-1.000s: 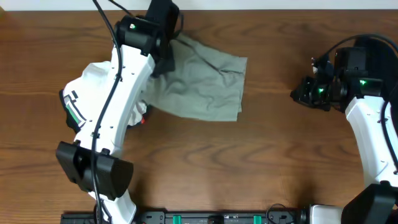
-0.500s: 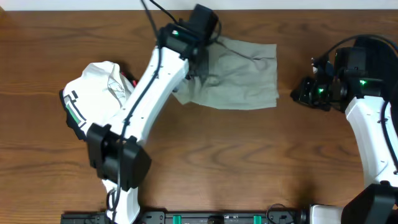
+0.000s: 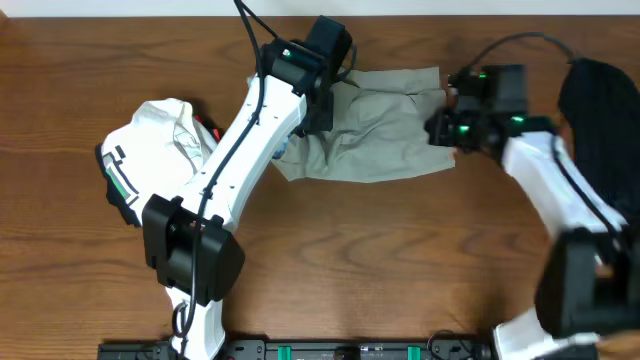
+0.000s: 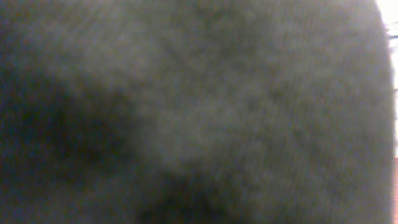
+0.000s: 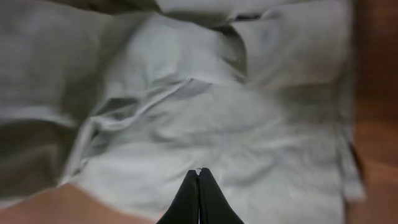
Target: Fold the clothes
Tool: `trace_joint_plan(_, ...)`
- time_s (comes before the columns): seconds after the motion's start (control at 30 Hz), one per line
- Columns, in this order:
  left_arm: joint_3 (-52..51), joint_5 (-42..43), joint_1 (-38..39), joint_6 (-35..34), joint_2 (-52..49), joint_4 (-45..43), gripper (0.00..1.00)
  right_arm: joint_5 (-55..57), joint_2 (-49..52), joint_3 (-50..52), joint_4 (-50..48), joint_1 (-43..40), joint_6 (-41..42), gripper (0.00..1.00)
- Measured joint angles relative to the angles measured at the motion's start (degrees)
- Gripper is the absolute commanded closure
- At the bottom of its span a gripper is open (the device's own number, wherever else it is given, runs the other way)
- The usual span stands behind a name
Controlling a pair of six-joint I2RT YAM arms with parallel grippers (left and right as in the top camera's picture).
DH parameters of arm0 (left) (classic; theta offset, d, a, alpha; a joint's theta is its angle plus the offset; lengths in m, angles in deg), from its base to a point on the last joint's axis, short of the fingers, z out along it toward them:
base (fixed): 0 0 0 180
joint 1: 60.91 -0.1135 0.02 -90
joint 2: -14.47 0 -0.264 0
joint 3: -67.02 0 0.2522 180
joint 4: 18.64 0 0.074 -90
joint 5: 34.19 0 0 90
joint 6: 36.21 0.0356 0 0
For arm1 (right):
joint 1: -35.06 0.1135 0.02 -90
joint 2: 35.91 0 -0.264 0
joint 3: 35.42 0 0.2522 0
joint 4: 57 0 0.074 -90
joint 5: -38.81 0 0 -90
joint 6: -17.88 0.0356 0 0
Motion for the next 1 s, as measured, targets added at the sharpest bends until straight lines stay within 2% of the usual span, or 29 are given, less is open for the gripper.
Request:
trace_joint_plan(0.17,0.0,0.0,0.0,0.0,0.0,1.7,0.9,0.9,9.3,0.6,-6.6,0.2,1.3,0.99)
trace_joint_plan(0.3,0.0,0.0,0.0,0.0,0.0,3.4,0.9,1.6,13.3,0.7,-7.5,0.2,1.5,0.99)
trace_joint_plan(0.4,0.0,0.0,-0.1,0.0,0.1,4.2,0.89,1.4,14.0,0.3,-4.4,0.2,1.7,0.99)
trace_joint_plan(0.6,0.0,0.3,-1.5,0.6,2.3,4.9,0.86,0.0,13.6,-1.4,10.0,1.3,2.3,0.99)
trace_joint_plan(0.77,0.0,0.4,-4.7,2.3,7.3,5.1,0.83,-0.1,13.1,-1.5,17.1,7.1,2.4,0.98)
trace_joint_plan(1.0,0.0,0.2,-7.4,3.8,13.7,5.5,0.83,-3.0,13.1,-0.9,18.7,22.6,3.9,0.99)
